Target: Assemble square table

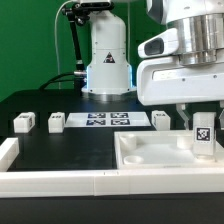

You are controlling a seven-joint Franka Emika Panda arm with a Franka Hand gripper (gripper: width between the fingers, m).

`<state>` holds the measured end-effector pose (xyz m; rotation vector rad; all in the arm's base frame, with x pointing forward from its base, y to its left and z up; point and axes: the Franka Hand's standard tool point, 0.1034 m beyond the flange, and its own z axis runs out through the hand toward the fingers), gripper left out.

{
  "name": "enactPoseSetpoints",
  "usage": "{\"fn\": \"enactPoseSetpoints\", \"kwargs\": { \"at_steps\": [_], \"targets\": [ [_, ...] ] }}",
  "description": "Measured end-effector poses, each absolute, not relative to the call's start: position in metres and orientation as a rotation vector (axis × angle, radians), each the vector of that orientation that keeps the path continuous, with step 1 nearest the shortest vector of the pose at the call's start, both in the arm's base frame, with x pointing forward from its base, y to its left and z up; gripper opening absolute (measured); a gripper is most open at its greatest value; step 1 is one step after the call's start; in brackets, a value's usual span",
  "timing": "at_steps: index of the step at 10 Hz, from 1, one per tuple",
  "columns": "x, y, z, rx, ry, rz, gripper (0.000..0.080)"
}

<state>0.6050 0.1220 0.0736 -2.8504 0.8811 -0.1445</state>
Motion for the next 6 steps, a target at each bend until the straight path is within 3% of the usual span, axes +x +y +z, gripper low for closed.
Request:
{"fn": "enactPoseSetpoints", "kwargs": {
  "at_steps": [6],
  "targets": [
    [0.6090,0.1207,0.0739,-2.618,1.351,-0.027,0.0294]
  ]
}}
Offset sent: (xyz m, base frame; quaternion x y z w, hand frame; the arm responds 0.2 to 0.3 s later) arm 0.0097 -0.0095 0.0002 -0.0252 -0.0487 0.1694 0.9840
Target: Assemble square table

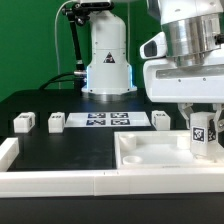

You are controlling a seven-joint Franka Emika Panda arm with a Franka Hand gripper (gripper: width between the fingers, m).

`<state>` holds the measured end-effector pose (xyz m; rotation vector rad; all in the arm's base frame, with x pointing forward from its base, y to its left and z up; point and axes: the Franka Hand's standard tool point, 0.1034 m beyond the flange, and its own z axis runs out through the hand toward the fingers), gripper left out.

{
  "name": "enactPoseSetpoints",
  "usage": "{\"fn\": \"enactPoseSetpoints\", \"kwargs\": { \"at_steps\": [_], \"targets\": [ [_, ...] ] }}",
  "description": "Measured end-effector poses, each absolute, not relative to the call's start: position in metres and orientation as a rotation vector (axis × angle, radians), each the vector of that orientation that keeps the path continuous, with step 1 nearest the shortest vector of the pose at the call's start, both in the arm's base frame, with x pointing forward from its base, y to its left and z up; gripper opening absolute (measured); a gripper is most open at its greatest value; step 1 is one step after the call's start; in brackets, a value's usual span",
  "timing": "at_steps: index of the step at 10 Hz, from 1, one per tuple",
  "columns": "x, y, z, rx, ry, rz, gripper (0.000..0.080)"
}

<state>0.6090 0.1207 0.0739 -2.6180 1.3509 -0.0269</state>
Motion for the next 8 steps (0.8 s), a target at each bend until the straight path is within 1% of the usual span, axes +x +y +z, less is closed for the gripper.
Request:
{"fn": "enactPoseSetpoints", "kwargs": {
  "at_steps": [1,2,3,4,6,8],
  "targets": [
    [0.6090,0.1204,0.0739,-2.636,1.317,-0.031,0.0484],
    [0.6090,0.1204,0.0739,-2.657,1.276,-0.035,0.0484],
    [0.6088,0.1208,0.0743,-2.684,1.225,-0.033,0.0595],
    [0.6093,0.1202,0.0746,-2.722,1.140,-0.044,0.0633],
    [0.6085,0.1232,0.0745,-2.825,0.891,-0.069,0.0647],
    [0.6080,0.1252,0.0747,-2.946,0.533,-0.102,0.0649]
  ]
}}
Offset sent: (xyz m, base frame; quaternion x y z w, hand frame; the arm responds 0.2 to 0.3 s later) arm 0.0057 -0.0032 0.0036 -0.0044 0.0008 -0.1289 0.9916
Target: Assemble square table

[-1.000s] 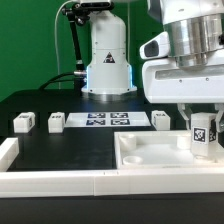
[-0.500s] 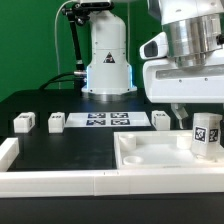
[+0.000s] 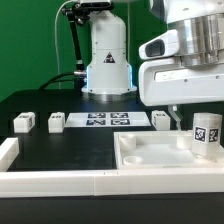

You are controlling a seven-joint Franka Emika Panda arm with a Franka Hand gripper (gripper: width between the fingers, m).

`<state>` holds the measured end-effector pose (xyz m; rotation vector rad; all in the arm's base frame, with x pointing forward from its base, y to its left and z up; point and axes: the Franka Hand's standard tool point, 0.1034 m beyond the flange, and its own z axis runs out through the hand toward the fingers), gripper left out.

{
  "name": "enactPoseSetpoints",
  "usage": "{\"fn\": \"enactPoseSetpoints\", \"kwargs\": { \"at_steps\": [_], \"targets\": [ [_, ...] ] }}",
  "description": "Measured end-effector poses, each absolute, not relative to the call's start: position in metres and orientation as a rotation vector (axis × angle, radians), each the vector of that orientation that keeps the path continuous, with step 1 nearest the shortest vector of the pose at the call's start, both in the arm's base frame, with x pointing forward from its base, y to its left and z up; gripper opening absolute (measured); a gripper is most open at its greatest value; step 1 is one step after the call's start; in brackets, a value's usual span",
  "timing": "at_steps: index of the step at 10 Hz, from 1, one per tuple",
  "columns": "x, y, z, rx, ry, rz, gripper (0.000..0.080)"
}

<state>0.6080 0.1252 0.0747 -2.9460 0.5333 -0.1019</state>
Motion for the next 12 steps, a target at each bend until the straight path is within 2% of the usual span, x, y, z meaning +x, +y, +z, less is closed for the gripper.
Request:
{"fn": "enactPoseSetpoints", "kwargs": {
  "at_steps": [4,12],
  "targets": [
    [0.606,0.138,0.076,-3.060,0.070,-0.145,0.0649],
    [0.611,0.118,0.076,-3.000,-0.784,-0.174,0.0649]
  ]
}}
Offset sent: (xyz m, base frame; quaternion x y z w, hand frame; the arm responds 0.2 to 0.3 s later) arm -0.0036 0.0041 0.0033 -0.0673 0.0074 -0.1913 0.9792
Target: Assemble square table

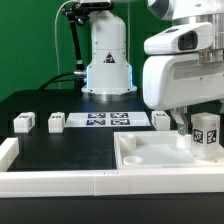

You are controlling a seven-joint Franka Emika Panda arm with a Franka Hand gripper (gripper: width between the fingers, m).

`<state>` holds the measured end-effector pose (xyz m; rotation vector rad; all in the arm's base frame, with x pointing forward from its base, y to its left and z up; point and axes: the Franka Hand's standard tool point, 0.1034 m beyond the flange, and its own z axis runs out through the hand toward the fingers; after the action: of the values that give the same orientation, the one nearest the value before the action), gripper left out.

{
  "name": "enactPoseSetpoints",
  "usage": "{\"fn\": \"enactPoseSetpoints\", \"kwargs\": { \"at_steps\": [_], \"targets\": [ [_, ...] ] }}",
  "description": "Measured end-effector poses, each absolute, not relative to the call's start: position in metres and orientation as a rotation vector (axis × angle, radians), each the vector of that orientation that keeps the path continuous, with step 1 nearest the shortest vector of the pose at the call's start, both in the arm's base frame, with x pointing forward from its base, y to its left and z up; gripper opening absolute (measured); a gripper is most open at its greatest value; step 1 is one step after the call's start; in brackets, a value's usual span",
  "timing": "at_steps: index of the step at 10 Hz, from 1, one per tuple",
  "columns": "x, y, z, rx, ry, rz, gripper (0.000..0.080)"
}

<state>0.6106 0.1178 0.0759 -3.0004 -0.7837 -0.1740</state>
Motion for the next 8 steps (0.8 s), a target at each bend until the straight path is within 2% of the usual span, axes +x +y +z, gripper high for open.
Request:
{"fn": "enactPoseSetpoints", "kwargs": {
  "at_steps": [1,3,4,5,8],
  "targets": [
    [0.6118,0.1143,0.0765,-2.988,-0.837,-0.173,0.0649],
    [0.6119,0.1140,0.0763,-2.989,-0.835,-0.174,0.0402],
    [0.6119,0.1141,0.0763,-2.992,-0.818,-0.174,0.0402],
    [0.6119,0.1140,0.0763,-2.997,-0.796,-0.174,0.0291],
    [0.6117,0.1145,0.0762,-3.030,-0.623,-0.170,0.0290]
  ]
}}
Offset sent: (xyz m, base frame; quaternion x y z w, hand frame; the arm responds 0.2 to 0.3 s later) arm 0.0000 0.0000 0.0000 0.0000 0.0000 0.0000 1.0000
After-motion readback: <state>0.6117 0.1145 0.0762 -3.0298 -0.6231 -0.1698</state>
